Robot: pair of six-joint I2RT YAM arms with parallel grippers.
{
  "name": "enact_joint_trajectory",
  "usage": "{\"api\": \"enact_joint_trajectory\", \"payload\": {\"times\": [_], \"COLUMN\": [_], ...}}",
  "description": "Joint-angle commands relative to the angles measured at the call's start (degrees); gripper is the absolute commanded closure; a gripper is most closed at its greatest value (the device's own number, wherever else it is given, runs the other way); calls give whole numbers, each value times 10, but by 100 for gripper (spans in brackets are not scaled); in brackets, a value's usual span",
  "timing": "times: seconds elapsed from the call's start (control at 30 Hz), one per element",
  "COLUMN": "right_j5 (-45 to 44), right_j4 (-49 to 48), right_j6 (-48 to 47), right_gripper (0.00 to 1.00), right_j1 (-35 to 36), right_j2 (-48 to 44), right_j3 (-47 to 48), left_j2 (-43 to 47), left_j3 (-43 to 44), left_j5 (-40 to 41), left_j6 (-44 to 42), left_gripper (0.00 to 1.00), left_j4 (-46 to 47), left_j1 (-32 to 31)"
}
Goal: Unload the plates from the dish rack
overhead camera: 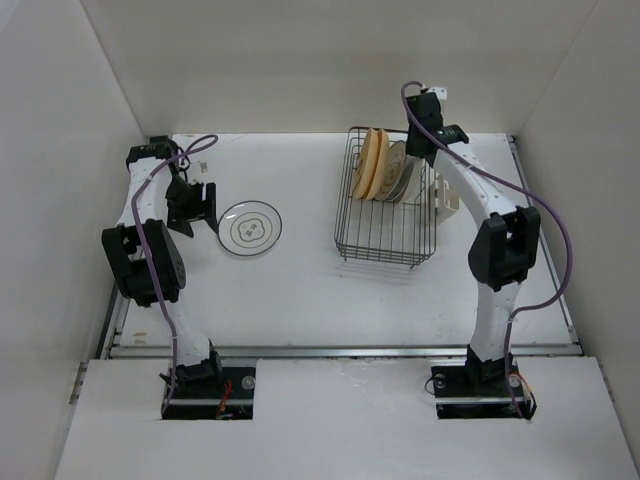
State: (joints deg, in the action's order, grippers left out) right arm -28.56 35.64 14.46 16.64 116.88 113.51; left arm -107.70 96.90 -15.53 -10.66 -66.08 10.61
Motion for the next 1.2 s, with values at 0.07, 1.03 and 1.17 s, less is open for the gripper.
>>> {"api": "enact_joint_trajectory", "payload": {"times": [0.07, 1.03, 1.17], "right_j5": [8, -12, -34], "right_j4": [-12, 36, 36], "right_j6": [12, 12, 5], "right_gripper": [48, 100, 100], "right_j1": [-18, -18, -18], "right_j2": [-41, -8, -37], "right_j3": [1, 24, 57], "left_j2": [22, 12, 12], "left_j3": [8, -8, -8], "left_j5": [5, 5, 5], "left_j6": [-9, -9, -9], "left_gripper": [37, 37, 37], "left_j4": [-16, -16, -16], "left_j1": [1, 1, 1]}}
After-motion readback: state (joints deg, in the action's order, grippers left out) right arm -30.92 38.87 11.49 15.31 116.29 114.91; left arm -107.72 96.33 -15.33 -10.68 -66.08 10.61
